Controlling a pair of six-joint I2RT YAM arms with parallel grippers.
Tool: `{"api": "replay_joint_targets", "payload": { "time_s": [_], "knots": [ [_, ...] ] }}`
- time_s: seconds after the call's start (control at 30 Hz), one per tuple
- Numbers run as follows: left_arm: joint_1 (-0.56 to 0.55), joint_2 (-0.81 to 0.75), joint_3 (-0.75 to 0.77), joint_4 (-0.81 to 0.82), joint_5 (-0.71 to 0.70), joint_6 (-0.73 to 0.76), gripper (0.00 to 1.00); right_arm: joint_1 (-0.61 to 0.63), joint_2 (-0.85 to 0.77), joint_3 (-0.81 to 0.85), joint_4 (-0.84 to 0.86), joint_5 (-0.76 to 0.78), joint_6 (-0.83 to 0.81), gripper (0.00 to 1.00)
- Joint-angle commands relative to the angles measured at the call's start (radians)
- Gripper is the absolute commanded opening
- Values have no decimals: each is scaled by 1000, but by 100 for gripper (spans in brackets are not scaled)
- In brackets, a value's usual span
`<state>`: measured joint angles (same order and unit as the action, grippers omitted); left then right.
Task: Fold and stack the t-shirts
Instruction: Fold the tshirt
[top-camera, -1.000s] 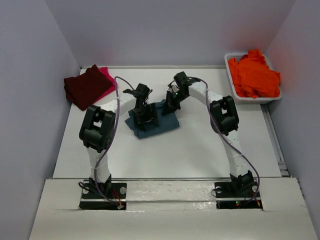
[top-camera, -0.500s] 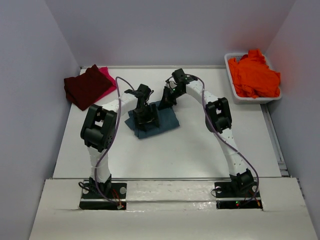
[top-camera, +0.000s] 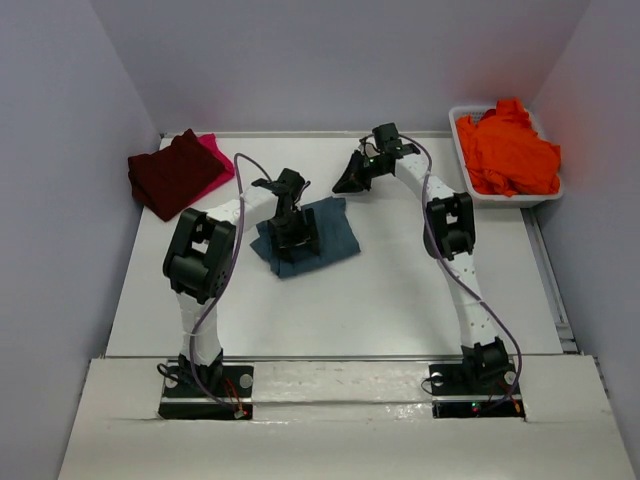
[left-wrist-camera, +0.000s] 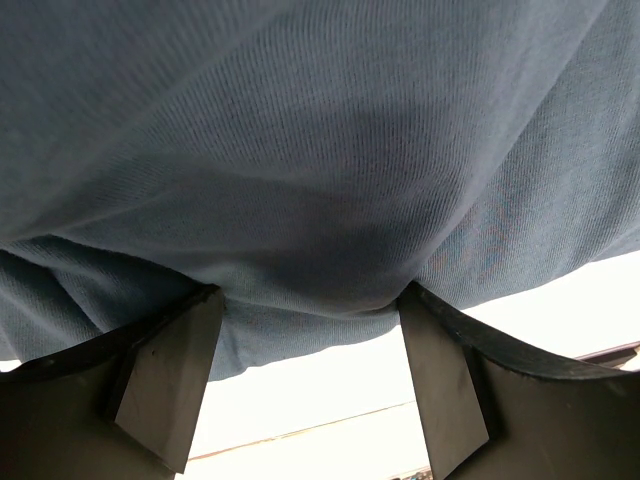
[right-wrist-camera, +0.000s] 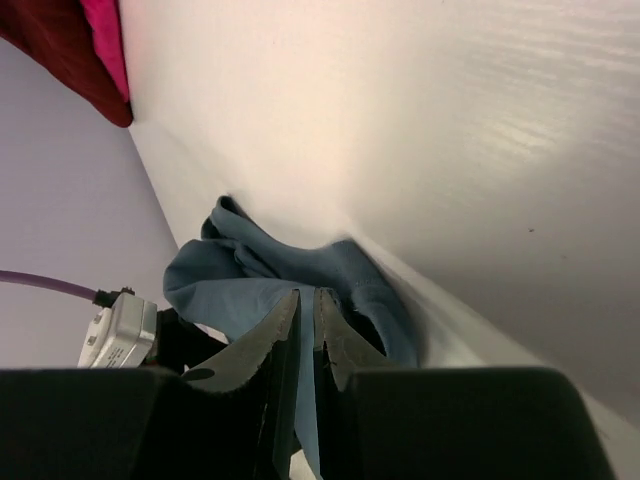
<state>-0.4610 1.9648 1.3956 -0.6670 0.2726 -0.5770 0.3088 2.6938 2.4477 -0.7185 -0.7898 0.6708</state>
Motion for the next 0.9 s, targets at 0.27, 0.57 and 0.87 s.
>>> {"api": "replay_joint_targets", "payload": {
  "time_s": [0.27, 0.57, 0.87],
  "knots": [
    [-31, 51, 31, -13, -4, 6, 83, 4, -334, -309, 1, -45, -69, 16],
    [-31, 52, 59, -20, -1, -4, 83, 36, -494, -504, -79, -60, -132, 13],
    [-31, 54, 85, -29, 2, -12, 83, 121, -511, -759, -44, -49, -204, 12]
  ]
}}
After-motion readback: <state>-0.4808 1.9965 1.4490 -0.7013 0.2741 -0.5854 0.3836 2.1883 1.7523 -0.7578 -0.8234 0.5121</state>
